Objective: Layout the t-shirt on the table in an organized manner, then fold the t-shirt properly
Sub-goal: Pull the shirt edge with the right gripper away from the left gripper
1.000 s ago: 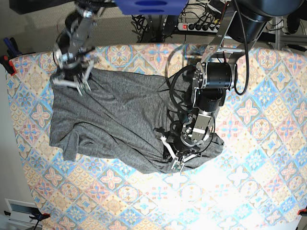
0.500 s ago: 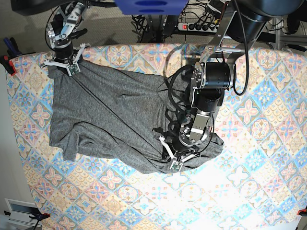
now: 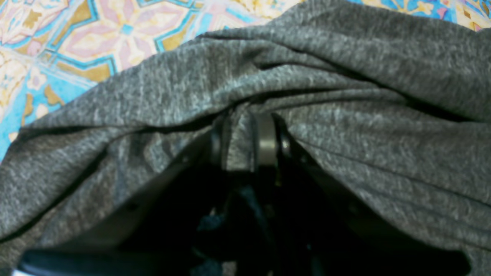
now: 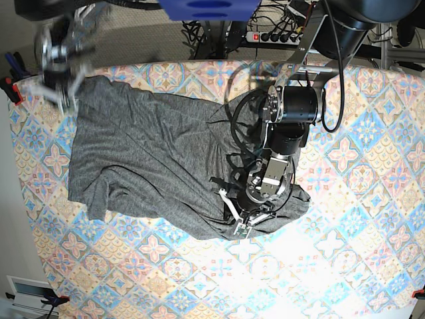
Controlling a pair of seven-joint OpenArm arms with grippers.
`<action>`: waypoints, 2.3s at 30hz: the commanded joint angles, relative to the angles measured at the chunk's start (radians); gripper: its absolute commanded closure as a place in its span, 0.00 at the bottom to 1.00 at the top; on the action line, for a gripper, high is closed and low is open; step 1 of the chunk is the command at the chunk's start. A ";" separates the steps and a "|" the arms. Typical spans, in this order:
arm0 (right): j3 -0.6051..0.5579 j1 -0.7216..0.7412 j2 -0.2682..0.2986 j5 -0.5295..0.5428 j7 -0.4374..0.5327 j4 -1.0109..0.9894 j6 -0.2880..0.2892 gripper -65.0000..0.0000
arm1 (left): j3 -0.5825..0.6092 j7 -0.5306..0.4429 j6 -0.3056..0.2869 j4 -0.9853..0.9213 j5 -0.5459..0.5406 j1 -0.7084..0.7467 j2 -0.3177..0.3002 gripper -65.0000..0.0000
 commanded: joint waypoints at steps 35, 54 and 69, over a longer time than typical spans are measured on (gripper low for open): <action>-0.293 0.427 0.250 0.001 -0.001 -0.773 -0.010 0.93 | 0.392 0.587 -0.341 0.758 0.007 0.265 0.009 0.37; -0.351 0.578 0.382 0.001 0.154 -1.172 -0.034 0.93 | 0.315 0.239 0.048 0.155 -0.142 -0.016 0.005 0.37; -0.274 0.586 0.379 0.007 0.160 -0.755 -0.283 0.93 | 0.304 0.362 0.043 0.874 -0.308 0.200 0.005 0.37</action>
